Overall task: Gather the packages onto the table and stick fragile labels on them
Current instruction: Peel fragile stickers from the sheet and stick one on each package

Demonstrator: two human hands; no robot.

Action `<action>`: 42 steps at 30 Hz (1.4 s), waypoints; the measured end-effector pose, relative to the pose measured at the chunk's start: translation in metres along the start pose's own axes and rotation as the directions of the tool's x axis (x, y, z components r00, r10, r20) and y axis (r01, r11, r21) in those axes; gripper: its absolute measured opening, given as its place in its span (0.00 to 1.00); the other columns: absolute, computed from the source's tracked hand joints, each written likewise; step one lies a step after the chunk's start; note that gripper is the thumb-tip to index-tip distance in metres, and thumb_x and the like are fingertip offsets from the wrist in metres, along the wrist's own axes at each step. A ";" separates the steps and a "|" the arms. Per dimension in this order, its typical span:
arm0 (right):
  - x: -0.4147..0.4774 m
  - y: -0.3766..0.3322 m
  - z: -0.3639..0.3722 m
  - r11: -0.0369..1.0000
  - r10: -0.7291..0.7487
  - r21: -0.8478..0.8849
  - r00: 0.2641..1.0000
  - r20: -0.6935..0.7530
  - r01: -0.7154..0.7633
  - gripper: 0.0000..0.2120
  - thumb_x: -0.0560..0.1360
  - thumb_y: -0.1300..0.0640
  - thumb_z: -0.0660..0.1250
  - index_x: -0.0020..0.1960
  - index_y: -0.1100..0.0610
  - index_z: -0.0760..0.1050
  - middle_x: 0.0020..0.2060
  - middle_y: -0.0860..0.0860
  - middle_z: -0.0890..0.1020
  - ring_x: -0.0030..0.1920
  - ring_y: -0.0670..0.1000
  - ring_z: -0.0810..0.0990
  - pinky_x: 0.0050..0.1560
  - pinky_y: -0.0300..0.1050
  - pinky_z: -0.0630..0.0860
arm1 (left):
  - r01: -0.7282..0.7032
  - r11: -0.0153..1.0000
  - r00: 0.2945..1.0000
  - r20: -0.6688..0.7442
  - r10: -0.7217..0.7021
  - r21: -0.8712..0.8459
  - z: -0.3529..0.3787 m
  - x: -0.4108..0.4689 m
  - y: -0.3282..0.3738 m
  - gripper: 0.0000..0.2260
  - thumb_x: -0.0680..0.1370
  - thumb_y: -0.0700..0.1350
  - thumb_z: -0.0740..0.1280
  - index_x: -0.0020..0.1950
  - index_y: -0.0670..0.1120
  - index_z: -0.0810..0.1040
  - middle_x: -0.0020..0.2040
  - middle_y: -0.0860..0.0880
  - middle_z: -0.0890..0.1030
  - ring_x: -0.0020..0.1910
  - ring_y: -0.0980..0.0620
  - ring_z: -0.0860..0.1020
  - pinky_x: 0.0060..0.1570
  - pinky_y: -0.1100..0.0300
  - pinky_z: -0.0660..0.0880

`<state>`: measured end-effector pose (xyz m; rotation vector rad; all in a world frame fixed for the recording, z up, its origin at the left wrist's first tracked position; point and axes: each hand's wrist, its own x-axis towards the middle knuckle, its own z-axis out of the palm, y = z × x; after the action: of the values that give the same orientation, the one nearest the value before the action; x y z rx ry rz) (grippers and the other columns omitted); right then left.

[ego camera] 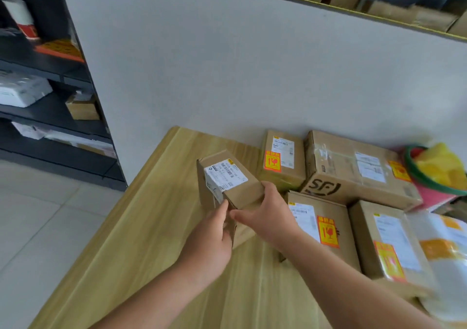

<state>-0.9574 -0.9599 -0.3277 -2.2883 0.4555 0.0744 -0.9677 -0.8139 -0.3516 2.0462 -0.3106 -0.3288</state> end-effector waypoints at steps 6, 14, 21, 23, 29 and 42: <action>-0.079 0.064 -0.035 1.000 0.007 -0.019 0.990 0.140 -0.004 0.45 0.62 0.46 0.78 0.72 0.50 0.59 0.60 0.44 0.68 0.59 0.46 0.71 0.57 0.40 0.72 | 0.027 0.972 0.985 -0.172 0.014 0.233 -0.001 -0.052 0.010 0.32 0.74 0.42 0.69 0.75 0.52 0.59 0.69 0.53 0.64 0.68 0.54 0.65 0.62 0.63 0.63; -0.142 0.109 -0.060 0.998 -0.003 -0.056 0.965 0.261 0.018 0.49 0.59 0.56 0.77 0.74 0.48 0.57 0.62 0.46 0.70 0.64 0.50 0.70 0.65 0.50 0.71 | 0.215 0.947 0.969 0.066 -0.236 0.238 0.020 -0.111 0.018 0.24 0.72 0.47 0.72 0.66 0.54 0.69 0.57 0.59 0.79 0.55 0.56 0.77 0.59 0.56 0.72; -0.169 0.129 -0.062 0.999 0.039 -0.014 0.978 0.204 -0.037 0.46 0.68 0.65 0.68 0.78 0.50 0.47 0.66 0.52 0.71 0.60 0.52 0.75 0.51 0.47 0.80 | 0.215 0.932 0.977 -0.049 -0.209 0.291 0.049 -0.146 0.028 0.15 0.76 0.49 0.67 0.62 0.53 0.73 0.51 0.55 0.80 0.49 0.52 0.78 0.51 0.55 0.75; -0.174 0.134 -0.057 0.999 0.028 -0.027 0.989 0.147 -0.025 0.42 0.70 0.63 0.67 0.77 0.50 0.51 0.63 0.51 0.75 0.56 0.50 0.77 0.50 0.47 0.80 | 0.217 0.927 0.976 -0.079 -0.202 0.306 0.053 -0.152 0.029 0.17 0.76 0.48 0.66 0.65 0.51 0.71 0.54 0.54 0.79 0.51 0.51 0.77 0.50 0.56 0.74; -0.190 0.140 -0.053 1.000 0.005 0.015 0.995 0.100 -0.007 0.42 0.70 0.59 0.69 0.78 0.50 0.52 0.67 0.47 0.73 0.66 0.50 0.73 0.62 0.47 0.74 | 0.228 0.896 0.972 -0.136 -0.190 0.380 0.060 -0.163 0.033 0.23 0.77 0.49 0.65 0.71 0.47 0.65 0.65 0.48 0.73 0.61 0.47 0.74 0.56 0.55 0.71; -0.247 0.217 -0.097 0.986 0.137 -0.083 0.989 -0.061 -0.142 0.26 0.76 0.56 0.67 0.72 0.52 0.65 0.65 0.51 0.74 0.63 0.50 0.74 0.60 0.46 0.73 | -0.191 0.915 0.981 0.102 0.166 0.354 0.168 -0.193 0.068 0.15 0.77 0.47 0.65 0.64 0.49 0.73 0.45 0.55 0.79 0.47 0.52 0.77 0.50 0.56 0.74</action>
<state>-1.2718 -1.0919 -0.3646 -2.3457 0.6535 0.1026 -1.2133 -0.9137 -0.3501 2.3498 -0.6383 -0.2425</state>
